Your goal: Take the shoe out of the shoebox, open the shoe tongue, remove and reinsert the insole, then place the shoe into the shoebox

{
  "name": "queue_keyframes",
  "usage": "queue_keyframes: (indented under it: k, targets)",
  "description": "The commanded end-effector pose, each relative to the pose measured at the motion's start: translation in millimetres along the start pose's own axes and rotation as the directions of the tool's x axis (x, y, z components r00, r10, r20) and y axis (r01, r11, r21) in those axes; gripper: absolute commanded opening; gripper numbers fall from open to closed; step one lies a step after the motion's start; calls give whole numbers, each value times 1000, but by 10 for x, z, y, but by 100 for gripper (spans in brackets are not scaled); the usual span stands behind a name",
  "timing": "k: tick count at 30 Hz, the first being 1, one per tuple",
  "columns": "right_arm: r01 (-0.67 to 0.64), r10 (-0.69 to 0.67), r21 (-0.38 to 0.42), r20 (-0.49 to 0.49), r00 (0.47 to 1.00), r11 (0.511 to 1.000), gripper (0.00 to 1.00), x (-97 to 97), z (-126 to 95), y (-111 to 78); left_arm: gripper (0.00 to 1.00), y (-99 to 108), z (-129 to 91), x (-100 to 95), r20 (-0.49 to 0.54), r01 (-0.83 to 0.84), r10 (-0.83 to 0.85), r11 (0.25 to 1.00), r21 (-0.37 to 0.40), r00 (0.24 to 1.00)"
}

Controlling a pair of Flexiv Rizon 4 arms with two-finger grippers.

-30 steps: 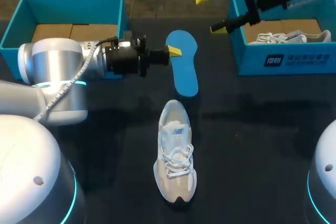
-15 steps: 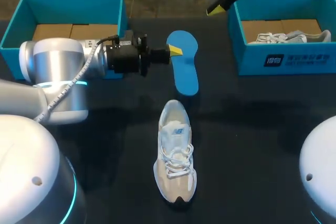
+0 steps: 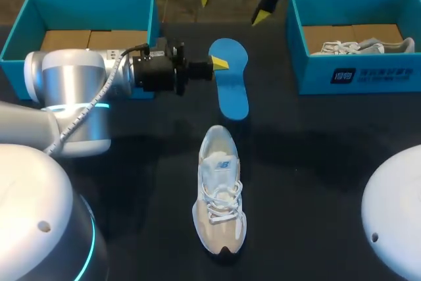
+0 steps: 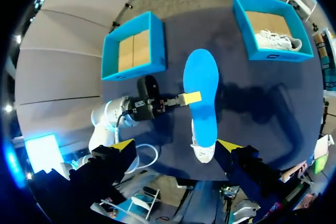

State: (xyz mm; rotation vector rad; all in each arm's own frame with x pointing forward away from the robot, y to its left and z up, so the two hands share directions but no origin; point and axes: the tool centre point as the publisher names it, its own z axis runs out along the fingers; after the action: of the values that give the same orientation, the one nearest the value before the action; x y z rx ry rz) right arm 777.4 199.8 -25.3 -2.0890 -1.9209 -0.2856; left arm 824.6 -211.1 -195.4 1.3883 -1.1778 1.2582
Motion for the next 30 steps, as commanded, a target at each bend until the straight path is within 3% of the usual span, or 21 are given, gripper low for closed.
queue_keyframes:
  k: [1,8,10,14,20,24,25,30]
  targets:
    - [2,-1,-7,187,982,1000,100,99,81,-20,0,2,-7,-3,3,0,0,1000,-2,1000]
    - [-6,10,-25,167,986,1000,100,106,118,-75,0,2,-7,-3,3,0,0,1000,-2,1000]
    - [4,-1,-32,96,995,999,100,71,125,-81,0,2,-7,-3,3,0,0,1000,-2,1000]
    - [15,-19,-26,-137,990,1000,100,-133,174,-51,0,2,-7,-3,3,0,0,1000,-2,1000]
    - [-8,9,4,-303,953,1000,100,-269,168,-36,0,2,-7,-3,3,0,0,1000,-2,1000]
    - [25,-21,1,-492,870,1000,100,-386,184,-50,0,2,-7,-3,3,0,0,1000,-2,1000]
    - [24,-4,30,-527,850,999,100,-412,199,-34,0,2,-7,-3,3,0,0,1000,-2,1000]
    - [36,13,64,-640,769,997,100,-464,252,26,0,2,-7,-3,3,0,0,1000,-2,1000]
